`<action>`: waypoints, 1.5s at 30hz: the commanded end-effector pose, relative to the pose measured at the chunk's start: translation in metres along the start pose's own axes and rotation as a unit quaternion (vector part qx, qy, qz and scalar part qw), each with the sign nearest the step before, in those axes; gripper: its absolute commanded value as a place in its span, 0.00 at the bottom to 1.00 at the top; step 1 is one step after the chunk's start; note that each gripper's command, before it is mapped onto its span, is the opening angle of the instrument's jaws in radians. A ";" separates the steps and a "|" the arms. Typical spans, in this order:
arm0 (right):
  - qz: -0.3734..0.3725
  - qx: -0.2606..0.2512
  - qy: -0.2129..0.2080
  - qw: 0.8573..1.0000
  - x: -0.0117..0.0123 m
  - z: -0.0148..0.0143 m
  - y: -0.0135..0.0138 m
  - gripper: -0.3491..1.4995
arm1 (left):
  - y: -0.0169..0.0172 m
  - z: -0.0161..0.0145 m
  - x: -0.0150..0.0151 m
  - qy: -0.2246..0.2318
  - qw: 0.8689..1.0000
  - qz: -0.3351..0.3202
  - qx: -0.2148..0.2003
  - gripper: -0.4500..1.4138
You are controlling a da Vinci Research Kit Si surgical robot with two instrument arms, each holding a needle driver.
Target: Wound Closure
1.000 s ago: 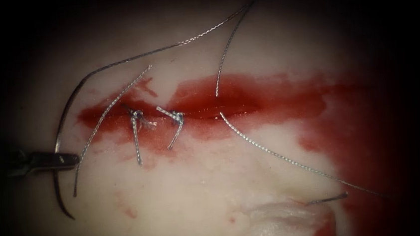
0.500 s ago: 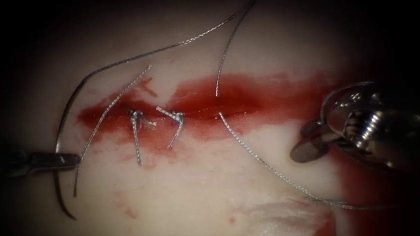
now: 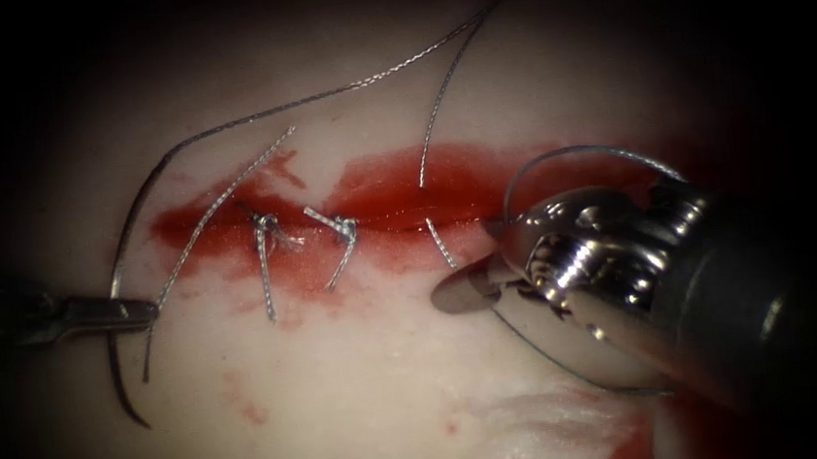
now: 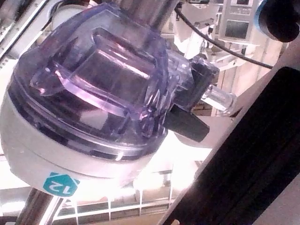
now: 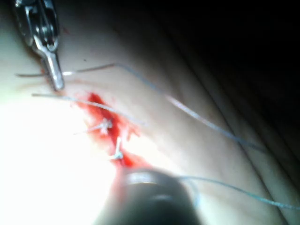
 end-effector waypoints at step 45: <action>-0.018 0.301 0.040 0.953 0.0042 -0.0225 -0.0005 0.83 | -0.0010 0.0003 -0.0007 -0.001 1.000 0.001 0.003 0.00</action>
